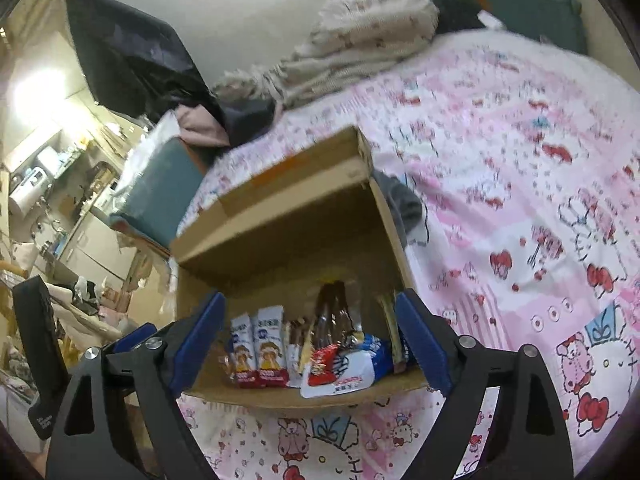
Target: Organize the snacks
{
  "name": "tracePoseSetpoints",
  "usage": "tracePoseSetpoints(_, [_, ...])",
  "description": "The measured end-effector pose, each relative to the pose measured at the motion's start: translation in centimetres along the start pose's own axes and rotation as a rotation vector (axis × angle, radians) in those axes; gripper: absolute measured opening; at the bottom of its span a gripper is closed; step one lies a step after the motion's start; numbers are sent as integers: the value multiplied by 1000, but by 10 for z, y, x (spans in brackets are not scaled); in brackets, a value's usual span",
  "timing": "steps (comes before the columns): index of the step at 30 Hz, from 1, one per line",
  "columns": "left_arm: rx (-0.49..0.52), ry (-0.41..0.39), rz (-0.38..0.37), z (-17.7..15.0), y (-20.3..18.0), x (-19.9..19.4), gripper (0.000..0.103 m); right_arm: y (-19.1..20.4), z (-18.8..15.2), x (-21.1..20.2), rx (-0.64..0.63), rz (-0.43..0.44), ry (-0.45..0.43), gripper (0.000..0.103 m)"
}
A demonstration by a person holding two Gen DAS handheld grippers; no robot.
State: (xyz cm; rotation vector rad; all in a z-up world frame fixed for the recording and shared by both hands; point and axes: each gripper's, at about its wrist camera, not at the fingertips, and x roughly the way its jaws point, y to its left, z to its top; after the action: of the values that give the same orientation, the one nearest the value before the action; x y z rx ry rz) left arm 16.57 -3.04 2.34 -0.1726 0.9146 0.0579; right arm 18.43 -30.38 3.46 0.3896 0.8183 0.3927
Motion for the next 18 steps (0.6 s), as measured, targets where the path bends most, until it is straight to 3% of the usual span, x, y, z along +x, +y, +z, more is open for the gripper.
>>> tracePoseSetpoints(5, [-9,-44,17,-8,14,-29,70,18,-8,-30,-78,-11,-76,98])
tracePoseSetpoints(9, [-2,-61,17,-20,20,-48,70,36,-25,-54,-174,-85,-162,103])
tracePoseSetpoints(11, [-2,-75,25,-27,23,-57,84,40,-34,-63,-190,-62,-180,103])
tracePoseSetpoints(14, [-14,-99,34,-38,29,-69,98,43,-45,-69,-195,-69,-175,103])
tracePoseSetpoints(18, [-38,-110,42,-52,38,-79,102,44,-57,-69,-186,-106,-134,103])
